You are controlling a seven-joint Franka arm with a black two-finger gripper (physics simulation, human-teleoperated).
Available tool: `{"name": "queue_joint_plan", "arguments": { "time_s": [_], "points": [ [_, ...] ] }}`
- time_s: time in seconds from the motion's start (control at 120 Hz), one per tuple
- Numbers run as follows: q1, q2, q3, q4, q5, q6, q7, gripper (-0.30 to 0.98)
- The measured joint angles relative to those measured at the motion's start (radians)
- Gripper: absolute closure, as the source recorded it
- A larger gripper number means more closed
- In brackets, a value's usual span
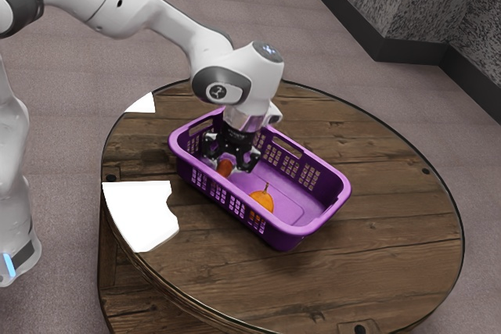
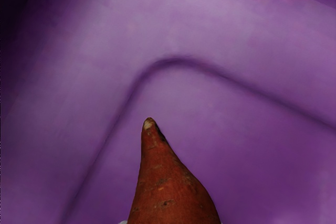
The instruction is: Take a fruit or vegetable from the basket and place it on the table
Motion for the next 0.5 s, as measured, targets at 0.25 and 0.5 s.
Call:
{"name": "queue_joint_plan", "arguments": {
  "time_s": [0.25,0.5],
  "points": [
    [0.001,-0.002,0.023,0.017,-0.001,0.006,0.010,0.57],
    [0.001,-0.002,0.023,0.055,-0.002,0.012,0.021,0.57]
  ]
}}
